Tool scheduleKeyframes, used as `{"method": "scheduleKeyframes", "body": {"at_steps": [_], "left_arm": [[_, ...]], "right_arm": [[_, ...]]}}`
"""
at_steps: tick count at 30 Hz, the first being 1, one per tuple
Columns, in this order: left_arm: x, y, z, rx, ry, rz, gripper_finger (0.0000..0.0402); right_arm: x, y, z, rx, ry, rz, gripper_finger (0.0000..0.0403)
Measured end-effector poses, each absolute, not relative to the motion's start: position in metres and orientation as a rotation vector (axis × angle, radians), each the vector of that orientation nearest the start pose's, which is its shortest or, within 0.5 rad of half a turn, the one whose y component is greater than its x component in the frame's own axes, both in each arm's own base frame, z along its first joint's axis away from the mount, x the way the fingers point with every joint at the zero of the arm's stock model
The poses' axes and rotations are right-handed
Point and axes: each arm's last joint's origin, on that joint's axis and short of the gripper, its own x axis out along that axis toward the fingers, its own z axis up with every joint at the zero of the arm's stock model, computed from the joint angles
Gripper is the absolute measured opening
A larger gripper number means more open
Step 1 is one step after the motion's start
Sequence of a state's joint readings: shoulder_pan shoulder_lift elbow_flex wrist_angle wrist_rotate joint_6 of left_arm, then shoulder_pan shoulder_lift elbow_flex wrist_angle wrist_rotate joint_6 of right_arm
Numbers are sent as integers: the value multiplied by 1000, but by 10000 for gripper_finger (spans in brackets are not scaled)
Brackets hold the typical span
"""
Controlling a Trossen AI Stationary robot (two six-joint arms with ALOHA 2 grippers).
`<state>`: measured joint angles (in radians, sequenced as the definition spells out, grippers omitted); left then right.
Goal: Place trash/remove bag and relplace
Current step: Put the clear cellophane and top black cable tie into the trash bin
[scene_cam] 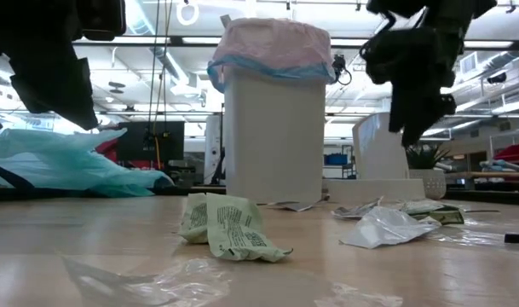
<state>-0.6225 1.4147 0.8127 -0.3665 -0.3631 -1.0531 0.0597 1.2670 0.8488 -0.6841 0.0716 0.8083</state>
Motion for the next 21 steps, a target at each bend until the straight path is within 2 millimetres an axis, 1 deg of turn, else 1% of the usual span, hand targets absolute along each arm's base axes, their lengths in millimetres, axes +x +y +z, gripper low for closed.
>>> {"method": "scheduleKeyframes", "body": {"at_steps": [2,5,8,11,15,21], "left_arm": [[225,-147,197,-526,860,229,152],[226,-147,197,-530,856,231,152],[226,-147,197,-538,852,229,152],[226,-147,197,-554,850,237,152],[226,-147,198,-560,846,234,152],[227,-148,199,-571,835,226,152]], "right_arm": [[236,13,215,674,1068,-454,254],[238,13,197,703,1141,-502,283],[241,13,180,672,1207,-564,314],[246,12,169,620,1256,-540,337],[254,14,161,656,1260,-507,352],[268,15,151,707,1196,-505,352]]}}
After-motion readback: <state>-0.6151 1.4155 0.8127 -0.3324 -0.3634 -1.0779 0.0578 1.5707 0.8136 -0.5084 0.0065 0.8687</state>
